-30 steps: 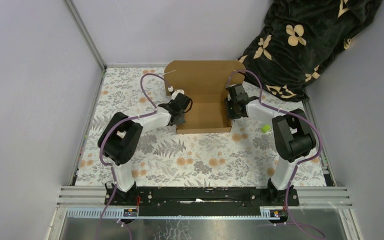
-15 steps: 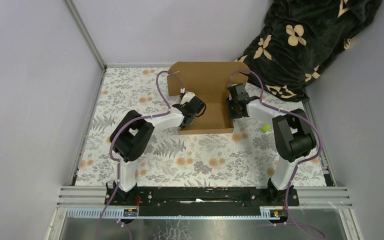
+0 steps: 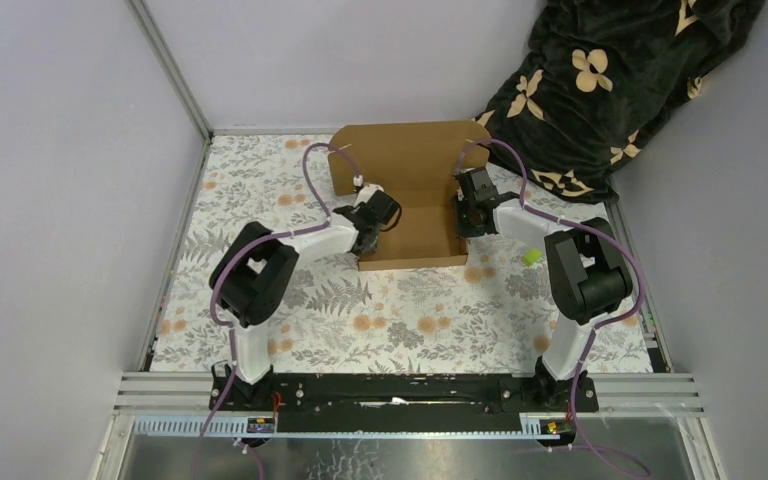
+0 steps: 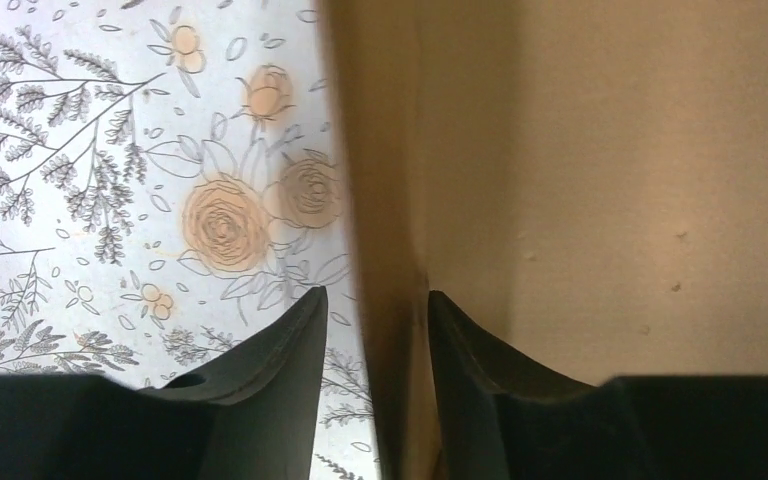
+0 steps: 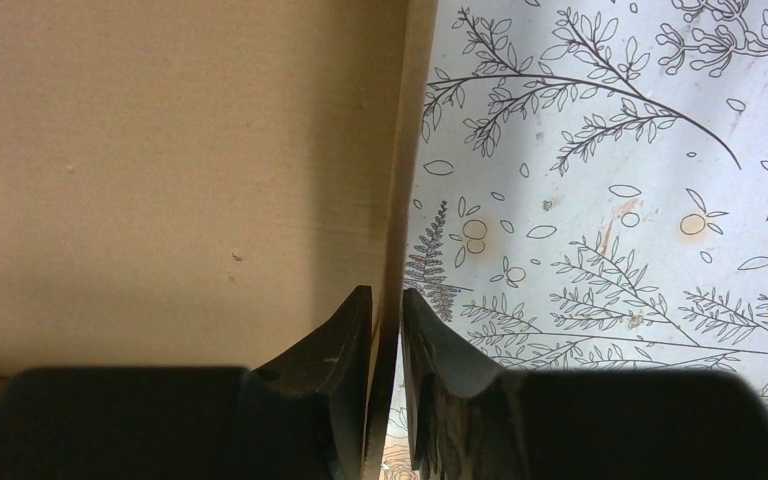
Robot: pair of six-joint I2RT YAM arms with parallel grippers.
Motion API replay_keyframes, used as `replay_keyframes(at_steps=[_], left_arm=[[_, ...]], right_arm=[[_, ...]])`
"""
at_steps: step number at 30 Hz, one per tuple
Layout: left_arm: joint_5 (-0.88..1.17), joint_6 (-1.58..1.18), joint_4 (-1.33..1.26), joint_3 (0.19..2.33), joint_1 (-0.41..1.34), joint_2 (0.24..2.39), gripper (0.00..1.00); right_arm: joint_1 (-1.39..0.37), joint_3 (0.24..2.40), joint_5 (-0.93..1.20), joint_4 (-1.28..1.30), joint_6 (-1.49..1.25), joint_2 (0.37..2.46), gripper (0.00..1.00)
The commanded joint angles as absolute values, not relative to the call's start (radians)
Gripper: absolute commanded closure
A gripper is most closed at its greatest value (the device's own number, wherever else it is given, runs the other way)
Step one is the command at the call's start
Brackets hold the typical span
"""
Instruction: Fold the paper box
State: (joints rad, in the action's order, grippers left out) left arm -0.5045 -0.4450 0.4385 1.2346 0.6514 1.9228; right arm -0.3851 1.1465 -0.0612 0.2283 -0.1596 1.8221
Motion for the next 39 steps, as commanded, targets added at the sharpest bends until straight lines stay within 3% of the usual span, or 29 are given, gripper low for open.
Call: replay_keyframes(at_steps=[1,27,30,34,39], left_arm=[[-0.421,-0.422,0.345,1.208,0.598,1.852,0.50],[-0.403,-0.403,0.170,1.311,0.516,1.988,0.52],[-0.409,-0.399,0.179,1.324,0.510,2.001,0.61],[-0.444,-0.396,0.215,1.339,0.509,2.002,0.88],[-0.491,-0.374,0.263,1.353,0.511,2.001,0.85]], right_arm=[[-0.383,1.138,-0.058,0.224,-0.153,1.798,0.76],[-0.384,1.153,-0.056,0.246,-0.132,1.805,0.76],[-0.383,1.157,-0.055,0.248,-0.129,1.807,0.76],[-0.383,1.158,-0.063,0.250,-0.126,1.808,0.76],[-0.383,1.152,-0.062,0.245,-0.125,1.810,0.76]])
